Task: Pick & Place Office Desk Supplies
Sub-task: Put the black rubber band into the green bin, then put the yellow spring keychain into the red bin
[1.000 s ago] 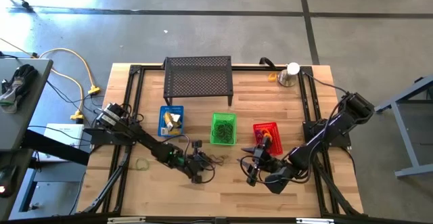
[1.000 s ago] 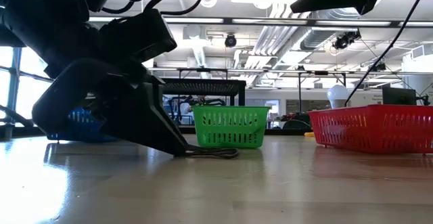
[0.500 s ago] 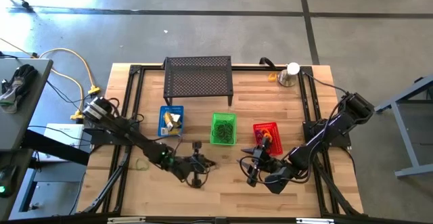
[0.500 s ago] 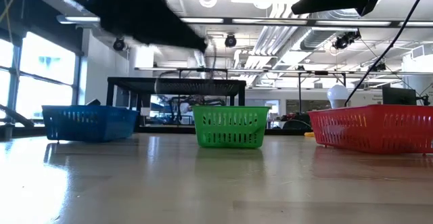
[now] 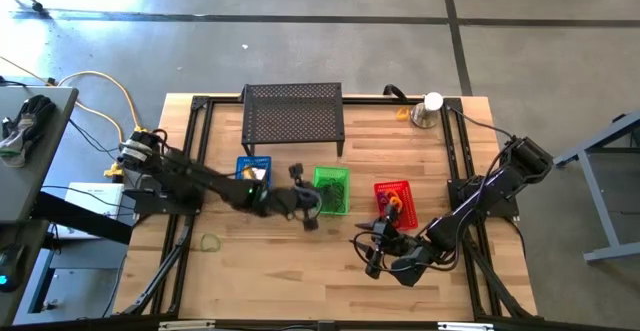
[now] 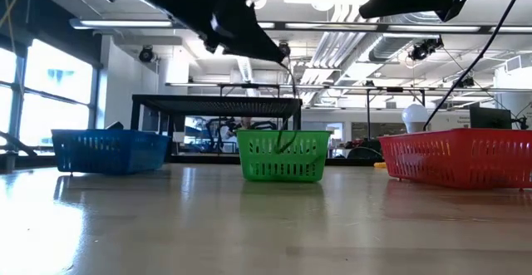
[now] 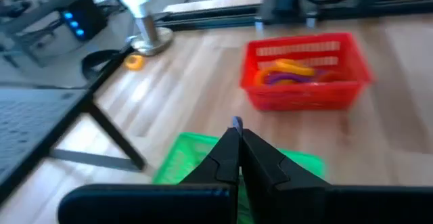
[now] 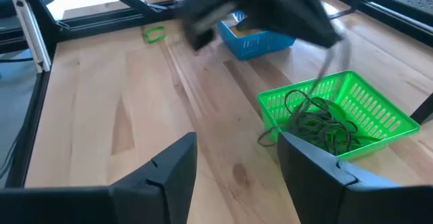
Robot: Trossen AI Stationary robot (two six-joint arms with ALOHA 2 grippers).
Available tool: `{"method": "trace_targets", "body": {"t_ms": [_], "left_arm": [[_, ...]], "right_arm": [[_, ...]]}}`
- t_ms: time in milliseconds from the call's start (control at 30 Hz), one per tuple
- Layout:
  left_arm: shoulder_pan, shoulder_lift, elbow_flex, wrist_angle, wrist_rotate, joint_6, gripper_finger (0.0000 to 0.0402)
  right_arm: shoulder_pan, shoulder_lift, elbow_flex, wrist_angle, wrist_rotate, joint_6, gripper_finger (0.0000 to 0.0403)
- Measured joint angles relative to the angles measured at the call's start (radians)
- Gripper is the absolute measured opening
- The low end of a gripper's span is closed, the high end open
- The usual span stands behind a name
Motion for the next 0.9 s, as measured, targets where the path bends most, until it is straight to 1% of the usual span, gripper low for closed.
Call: {"method": "trace_targets", "body": {"t_ms": [167,300,433,567,633,700,767,900], "left_arm": [[0.088,0.000,0.000,-0.053,0.006,-0.074,0.0001],[0.132,0.014,0.000,-0.068,0.020,-0.110,0.0000],[0.147,0.048,0.000,-0.070,0.101,-0.117,0.0000],[0.147,0.083,0.000,-0.074,0.111,-0.146,0.0002],[0.147,0.092,0.000,-0.070,0.115,-0.116,0.0006],[0.145,0.097,0.000,-0.077,0.119,-0.085,0.0016],[0.139,0.097,0.000,-0.082,0.119,-0.085,0.0034],[0.123,0.097,0.000,-0.077,0.119,-0.126,0.0084]], "right_arm": [[0.000,0.000,0.000,0.000,0.000,-0.001,0.0194],[0.000,0.000,0.000,-0.002,0.000,-0.002,0.0194],[0.000,0.001,-0.015,0.004,-0.001,-0.001,0.0194],[0.000,0.001,-0.035,0.007,0.000,0.007,0.0194],[0.000,0.001,-0.045,0.007,-0.001,0.007,0.0194],[0.000,0.001,-0.050,0.007,0.000,0.007,0.0194],[0.000,0.001,-0.054,0.007,-0.001,0.006,0.0194],[-0.004,0.001,-0.060,0.004,-0.001,-0.013,0.0194]]}}
